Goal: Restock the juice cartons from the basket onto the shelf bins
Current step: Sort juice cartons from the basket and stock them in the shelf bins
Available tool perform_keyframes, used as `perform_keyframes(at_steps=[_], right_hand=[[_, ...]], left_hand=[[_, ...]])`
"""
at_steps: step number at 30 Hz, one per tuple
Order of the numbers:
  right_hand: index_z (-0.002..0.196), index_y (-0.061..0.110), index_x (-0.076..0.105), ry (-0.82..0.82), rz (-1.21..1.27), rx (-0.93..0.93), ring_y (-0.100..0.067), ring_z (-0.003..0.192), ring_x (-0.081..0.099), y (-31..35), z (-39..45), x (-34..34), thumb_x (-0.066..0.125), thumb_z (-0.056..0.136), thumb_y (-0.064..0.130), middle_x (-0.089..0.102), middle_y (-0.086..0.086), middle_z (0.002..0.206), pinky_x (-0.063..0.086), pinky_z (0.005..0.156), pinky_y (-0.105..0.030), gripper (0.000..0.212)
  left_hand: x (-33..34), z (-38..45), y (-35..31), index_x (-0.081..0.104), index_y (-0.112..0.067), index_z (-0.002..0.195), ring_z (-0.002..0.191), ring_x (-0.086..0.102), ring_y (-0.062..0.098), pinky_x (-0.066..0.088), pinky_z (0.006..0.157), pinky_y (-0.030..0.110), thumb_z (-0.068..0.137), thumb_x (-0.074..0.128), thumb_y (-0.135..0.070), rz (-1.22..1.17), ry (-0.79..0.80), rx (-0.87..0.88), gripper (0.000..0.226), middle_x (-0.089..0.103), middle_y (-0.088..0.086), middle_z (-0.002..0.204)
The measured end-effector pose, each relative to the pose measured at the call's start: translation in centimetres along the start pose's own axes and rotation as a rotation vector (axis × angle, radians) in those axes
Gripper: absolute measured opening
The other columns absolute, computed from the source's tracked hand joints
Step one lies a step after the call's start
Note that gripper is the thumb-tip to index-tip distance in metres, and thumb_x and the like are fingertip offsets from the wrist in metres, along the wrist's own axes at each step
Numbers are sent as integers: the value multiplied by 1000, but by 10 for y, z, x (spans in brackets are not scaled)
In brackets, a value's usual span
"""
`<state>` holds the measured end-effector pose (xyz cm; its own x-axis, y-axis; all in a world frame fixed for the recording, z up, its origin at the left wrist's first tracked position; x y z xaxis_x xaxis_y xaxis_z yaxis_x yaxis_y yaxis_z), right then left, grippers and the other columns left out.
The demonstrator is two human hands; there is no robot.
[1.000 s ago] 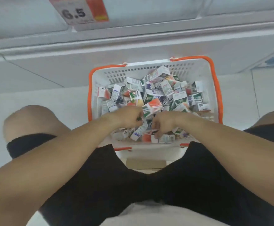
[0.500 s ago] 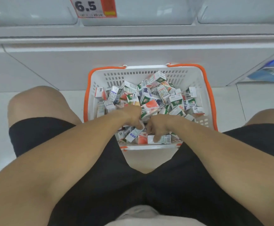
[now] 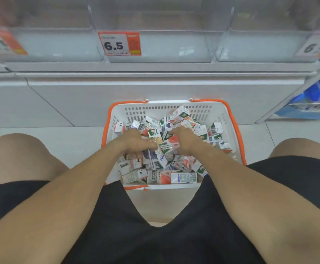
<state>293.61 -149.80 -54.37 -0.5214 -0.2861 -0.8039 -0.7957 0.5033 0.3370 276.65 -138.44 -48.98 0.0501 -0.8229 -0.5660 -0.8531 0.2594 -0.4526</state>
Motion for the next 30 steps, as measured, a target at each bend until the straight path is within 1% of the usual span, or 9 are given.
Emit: perform_keyframes(at_steps=[4,9,13,16,19,22,25,27,30], right_hand=[[149,20,34,12,7,30,-31,130,46,-8,4,15,81,71,1,39,-5,145,48,104,-44,93],[124,16,59,4,-15,35,-22,111,56,-3,6,7,87,70,21,53,-3,125,50,100,-36,61],[119,11,61,-54,13,11,-21,100,60,8,-5,-23,91,64,32,59,-2,116,54,86,-31,66],[108,15,58,-188,68,-46,-20,85,59,22,-22,-72,91,63,37,60,2,92,47,64,-28,60],[98,13,55,-369,377,-41,-24,77,68,33,-40,-121,93,60,40,62,0,90,56,63,-36,60],[104,2,50,-400,1030,-72,-28,64,71,47,-61,-160,86,70,4,65,-14,100,61,59,-40,50],[109,-6,53,-367,1497,-188,-31,75,72,67,-78,-191,69,79,-13,66,-27,108,60,61,-31,35],[118,-9,51,-406,1628,-261,-33,83,71,85,-85,-204,69,78,-13,64,-27,116,59,64,-31,44],[108,5,53,-568,1582,-310,-30,87,69,117,-90,-205,73,74,-16,63,-17,113,60,63,-34,45]], left_hand=[[-8,-19,5,68,1,87,68,75,24,62,74,37,78,73,-46,-290,-13,-44,48,76,10,73],[-15,-33,7,70,5,98,73,76,24,62,76,38,78,79,-27,-604,-119,-41,38,75,13,89],[-35,-40,5,71,-5,87,66,71,22,57,65,32,82,71,-33,-1058,-350,-66,28,74,11,84],[-65,-54,-10,65,-9,80,62,62,20,50,64,32,88,63,-33,-1280,-298,22,25,66,8,75],[-99,-78,-33,64,-5,100,67,64,19,54,68,30,86,64,-27,-1346,-99,179,26,67,11,84],[-134,-101,-48,63,-3,112,78,66,21,58,75,30,71,74,-19,-1325,53,371,45,69,14,92],[-159,-115,-55,62,3,114,91,69,32,59,85,37,47,89,-6,-1318,203,519,73,68,22,101],[-166,-118,-58,61,6,113,92,69,36,58,88,42,45,82,4,-1320,249,560,72,66,25,102],[-167,-118,-62,63,2,106,82,68,31,60,81,40,55,72,-2,-1269,296,582,52,65,19,94]])
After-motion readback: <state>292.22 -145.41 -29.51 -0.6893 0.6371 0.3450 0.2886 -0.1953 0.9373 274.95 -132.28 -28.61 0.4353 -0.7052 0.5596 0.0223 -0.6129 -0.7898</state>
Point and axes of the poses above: each hand's wrist, its own z-axis towards the middle knuckle, its own x-axis out of the palm, y = z × x, the point moved 2 cm from there along z, towards the middle knuckle
